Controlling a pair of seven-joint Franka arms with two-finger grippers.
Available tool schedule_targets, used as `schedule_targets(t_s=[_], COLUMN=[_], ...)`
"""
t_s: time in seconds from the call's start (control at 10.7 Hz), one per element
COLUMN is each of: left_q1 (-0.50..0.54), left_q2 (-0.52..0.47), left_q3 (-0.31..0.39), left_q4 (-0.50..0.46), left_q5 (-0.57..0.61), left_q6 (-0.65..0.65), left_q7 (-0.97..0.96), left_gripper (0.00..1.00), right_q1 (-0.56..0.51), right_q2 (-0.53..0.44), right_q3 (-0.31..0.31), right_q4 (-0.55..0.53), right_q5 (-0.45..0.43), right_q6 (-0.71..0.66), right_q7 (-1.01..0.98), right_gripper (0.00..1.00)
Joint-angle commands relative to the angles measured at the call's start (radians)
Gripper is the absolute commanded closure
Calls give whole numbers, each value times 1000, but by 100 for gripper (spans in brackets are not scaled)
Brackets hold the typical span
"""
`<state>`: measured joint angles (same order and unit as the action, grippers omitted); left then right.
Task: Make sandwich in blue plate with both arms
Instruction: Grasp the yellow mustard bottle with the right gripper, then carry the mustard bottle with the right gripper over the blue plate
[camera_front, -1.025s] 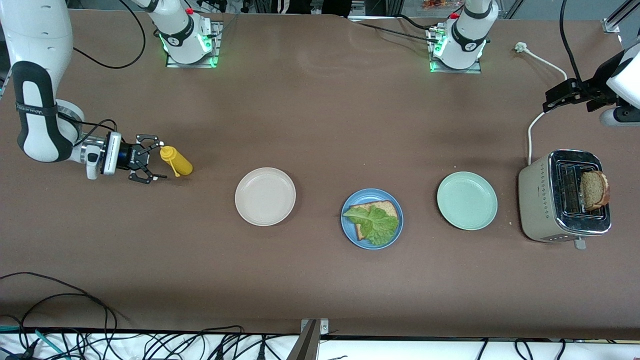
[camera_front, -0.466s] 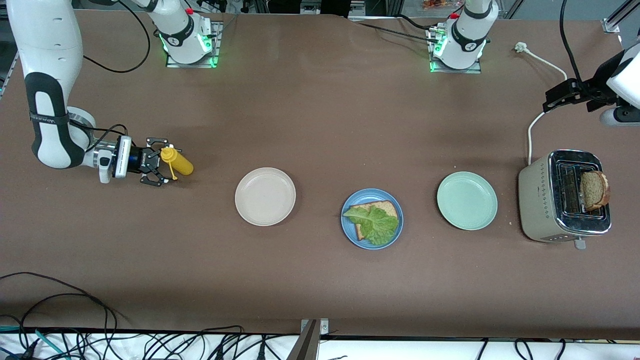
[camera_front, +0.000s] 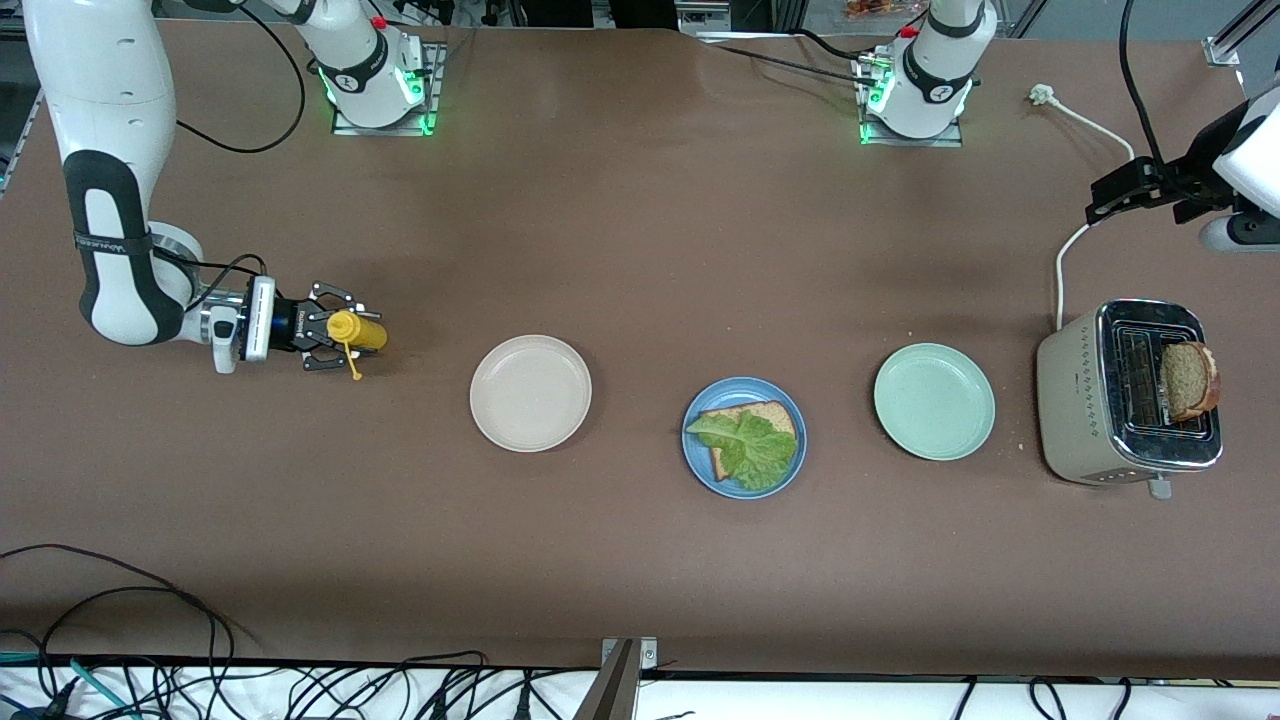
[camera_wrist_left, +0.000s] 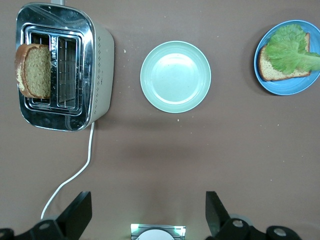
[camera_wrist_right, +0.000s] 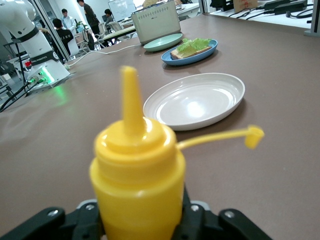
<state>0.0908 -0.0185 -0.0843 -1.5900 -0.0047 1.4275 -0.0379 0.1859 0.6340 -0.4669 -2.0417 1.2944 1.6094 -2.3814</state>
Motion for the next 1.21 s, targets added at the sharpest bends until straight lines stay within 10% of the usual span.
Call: schedule_targets(t_s=[0.0, 0.56, 1.12], left_q1=[7, 7, 10], left_q2=[3, 3, 3], left_q3=[-5, -5, -3], left_q4=[18, 18, 13], left_q5=[-17, -15, -15], left_q6=[-19, -19, -19], left_q7=[10, 10, 10], left_gripper=[0, 0, 0], right_q1=[44, 237, 604], right_q2=[1, -102, -99], right_q3=[-7, -10, -6], right_q4=[110, 356, 439], right_q5=[-12, -200, -412], right_q6=[12, 134, 625], right_q7=[98, 721, 1078], right_gripper=[100, 100, 100])
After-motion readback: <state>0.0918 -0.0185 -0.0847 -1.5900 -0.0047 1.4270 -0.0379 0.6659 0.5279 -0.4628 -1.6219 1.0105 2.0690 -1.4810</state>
